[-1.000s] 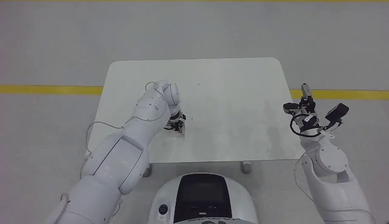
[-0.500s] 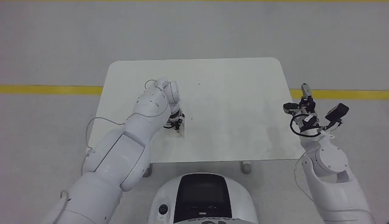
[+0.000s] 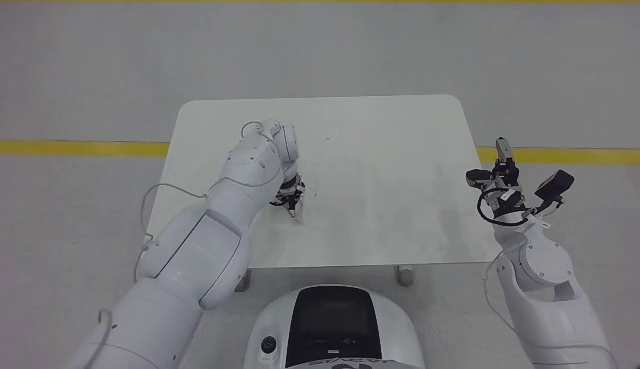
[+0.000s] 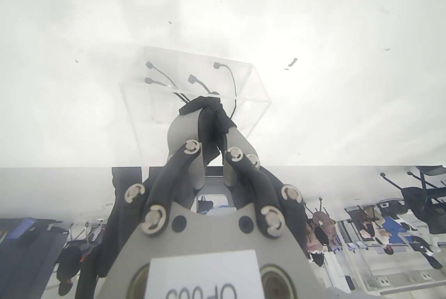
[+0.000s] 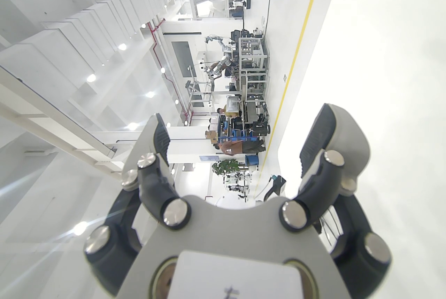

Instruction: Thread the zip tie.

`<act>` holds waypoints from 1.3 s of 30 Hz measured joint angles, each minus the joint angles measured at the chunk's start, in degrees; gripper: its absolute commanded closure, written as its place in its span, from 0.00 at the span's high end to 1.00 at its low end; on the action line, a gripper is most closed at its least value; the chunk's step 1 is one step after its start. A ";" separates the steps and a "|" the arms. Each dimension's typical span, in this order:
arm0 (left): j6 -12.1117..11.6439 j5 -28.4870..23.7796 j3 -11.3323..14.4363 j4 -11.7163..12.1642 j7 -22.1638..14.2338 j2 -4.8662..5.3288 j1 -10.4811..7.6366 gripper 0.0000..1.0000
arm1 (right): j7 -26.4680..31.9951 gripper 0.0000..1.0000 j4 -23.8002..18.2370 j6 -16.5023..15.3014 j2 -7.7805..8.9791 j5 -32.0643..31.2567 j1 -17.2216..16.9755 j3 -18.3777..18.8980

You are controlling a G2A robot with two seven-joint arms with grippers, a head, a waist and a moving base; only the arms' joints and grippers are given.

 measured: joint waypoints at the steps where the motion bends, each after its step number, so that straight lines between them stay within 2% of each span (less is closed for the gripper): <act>1: 0.00 -0.08 0.09 0.18 -0.12 -0.05 -0.15 0.00 | 0.00 1.00 0.00 0.00 0.00 0.00 0.00 0.00; 10: 0.00 -0.63 1.27 0.03 -3.71 -0.42 -1.53 0.00 | 0.00 1.00 0.00 0.00 0.00 0.00 0.00 0.00; 24: -0.05 -2.34 2.21 -0.63 -4.15 0.08 -5.10 0.00 | 0.00 1.00 0.00 0.00 0.00 0.00 0.00 0.00; 27: -0.57 -2.35 2.43 -1.53 -4.71 0.12 -5.16 0.00 | 0.00 1.00 0.00 0.00 0.00 0.00 0.00 0.00; 33: -0.54 -2.33 2.42 -1.47 -4.67 0.12 -5.14 0.00 | 0.00 1.00 0.00 0.00 0.00 0.00 0.00 0.00; 35: -0.70 -2.88 2.18 -1.49 -3.60 0.26 -4.68 0.00 | 0.00 1.00 0.00 0.00 0.00 0.00 0.00 0.00; 38: -2.30 -6.88 0.30 -0.25 1.35 1.43 -5.19 0.00 | 0.00 1.00 0.00 0.00 0.00 0.00 0.00 0.00; 39: -3.48 -8.52 -0.47 0.40 3.20 2.03 -5.64 0.00 | 0.00 1.00 0.00 0.00 0.00 0.00 0.00 0.00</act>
